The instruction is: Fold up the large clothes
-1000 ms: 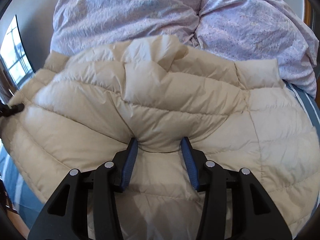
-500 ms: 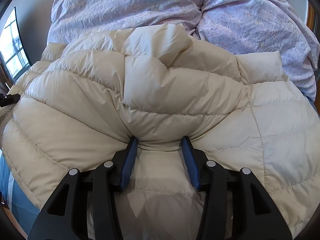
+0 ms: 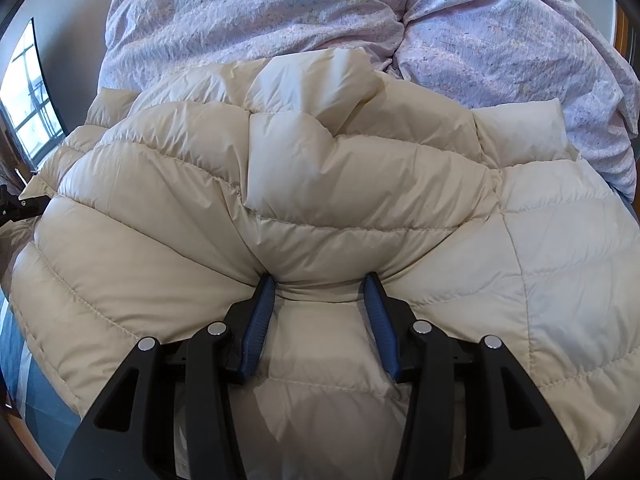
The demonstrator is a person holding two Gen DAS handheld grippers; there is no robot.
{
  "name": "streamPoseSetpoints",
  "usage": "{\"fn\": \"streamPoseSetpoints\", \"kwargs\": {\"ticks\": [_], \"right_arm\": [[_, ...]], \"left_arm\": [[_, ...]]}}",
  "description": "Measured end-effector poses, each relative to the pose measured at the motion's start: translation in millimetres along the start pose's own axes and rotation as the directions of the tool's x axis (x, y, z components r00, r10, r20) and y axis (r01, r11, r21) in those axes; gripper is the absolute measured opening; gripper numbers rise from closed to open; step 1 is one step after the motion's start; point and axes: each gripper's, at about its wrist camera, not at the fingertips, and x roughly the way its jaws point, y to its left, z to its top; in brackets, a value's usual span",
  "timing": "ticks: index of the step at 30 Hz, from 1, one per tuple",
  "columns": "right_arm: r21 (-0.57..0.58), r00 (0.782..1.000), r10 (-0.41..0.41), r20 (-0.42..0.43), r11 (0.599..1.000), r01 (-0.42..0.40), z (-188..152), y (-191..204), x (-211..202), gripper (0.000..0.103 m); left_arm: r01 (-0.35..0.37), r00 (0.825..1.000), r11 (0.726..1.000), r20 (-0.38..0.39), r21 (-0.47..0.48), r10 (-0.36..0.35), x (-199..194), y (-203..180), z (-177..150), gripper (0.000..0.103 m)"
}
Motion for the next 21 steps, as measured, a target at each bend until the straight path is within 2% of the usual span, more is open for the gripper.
{"fn": "streamPoseSetpoints", "kwargs": {"ticks": [10,12,14,15,18,20,21], "right_arm": [[0.003,1.000,0.001,0.000,1.000,-0.001,0,0,0,0.049],[0.002,1.000,0.001,-0.001,1.000,-0.001,0,0,0,0.049],[0.002,1.000,0.002,-0.001,1.000,-0.002,0,0,0,0.049],[0.002,1.000,0.002,-0.001,1.000,-0.002,0,0,0,0.049],[0.002,1.000,0.002,-0.001,1.000,-0.002,0,-1,0,0.049],[0.002,1.000,0.004,0.000,1.000,-0.004,0,-1,0,0.049],[0.003,1.000,0.004,0.001,1.000,-0.004,0,-1,0,0.049]], "left_arm": [[0.000,1.000,1.000,-0.009,0.020,0.000,3,-3,0,0.078],[0.002,1.000,1.000,-0.009,0.027,-0.002,4,-5,-1,0.077],[0.040,0.999,0.999,-0.022,0.015,-0.040,5,-4,-2,0.063],[0.054,0.998,0.999,-0.026,0.004,-0.054,5,-3,-2,0.062],[0.073,0.997,0.997,-0.018,0.003,-0.073,3,-2,-2,0.048],[0.089,0.996,0.996,-0.006,0.014,-0.089,-2,-4,-3,0.032],[0.087,0.996,0.996,0.003,0.024,-0.087,-5,-7,-3,0.028]]}}
